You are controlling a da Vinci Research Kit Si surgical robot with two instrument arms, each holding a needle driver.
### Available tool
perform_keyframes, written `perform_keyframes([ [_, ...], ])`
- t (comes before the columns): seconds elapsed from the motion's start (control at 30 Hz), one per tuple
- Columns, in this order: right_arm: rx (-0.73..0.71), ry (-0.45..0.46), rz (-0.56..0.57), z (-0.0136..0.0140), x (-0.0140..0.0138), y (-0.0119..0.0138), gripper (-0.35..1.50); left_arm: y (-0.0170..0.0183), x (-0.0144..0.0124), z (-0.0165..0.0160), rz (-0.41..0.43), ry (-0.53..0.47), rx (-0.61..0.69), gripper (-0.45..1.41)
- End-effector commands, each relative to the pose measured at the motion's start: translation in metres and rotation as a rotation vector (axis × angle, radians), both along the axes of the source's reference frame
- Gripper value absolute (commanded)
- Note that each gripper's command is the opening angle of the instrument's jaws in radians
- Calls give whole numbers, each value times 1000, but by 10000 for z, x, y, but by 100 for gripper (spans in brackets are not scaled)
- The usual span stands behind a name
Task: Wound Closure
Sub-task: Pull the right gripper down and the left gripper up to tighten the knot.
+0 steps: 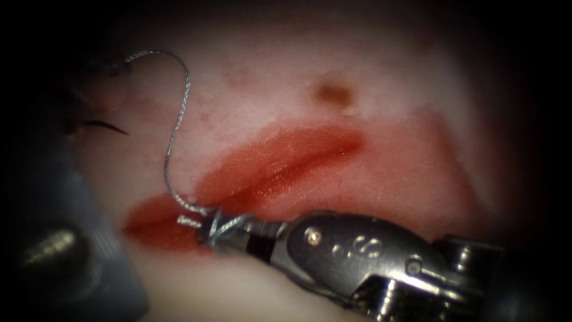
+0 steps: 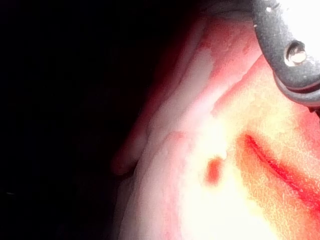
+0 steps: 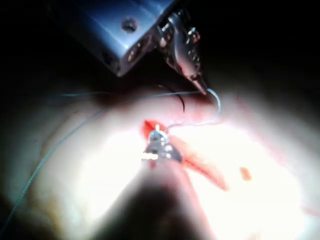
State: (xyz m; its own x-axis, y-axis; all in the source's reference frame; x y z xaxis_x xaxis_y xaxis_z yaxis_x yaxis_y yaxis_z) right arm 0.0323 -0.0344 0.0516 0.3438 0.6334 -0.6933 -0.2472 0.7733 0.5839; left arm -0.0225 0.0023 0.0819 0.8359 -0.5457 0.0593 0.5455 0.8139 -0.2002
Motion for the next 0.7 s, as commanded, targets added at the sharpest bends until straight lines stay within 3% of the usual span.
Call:
perform_keyframes([
  [0.03, -2, 5, 2, -4, 12, 6, -35, 13, -2, -5, -5, -3, -6, -45],
  [0.7, 2, 6, 3, -3, 12, 7, -35, 12, -1, -5, -22, -13, 8, -45],
])
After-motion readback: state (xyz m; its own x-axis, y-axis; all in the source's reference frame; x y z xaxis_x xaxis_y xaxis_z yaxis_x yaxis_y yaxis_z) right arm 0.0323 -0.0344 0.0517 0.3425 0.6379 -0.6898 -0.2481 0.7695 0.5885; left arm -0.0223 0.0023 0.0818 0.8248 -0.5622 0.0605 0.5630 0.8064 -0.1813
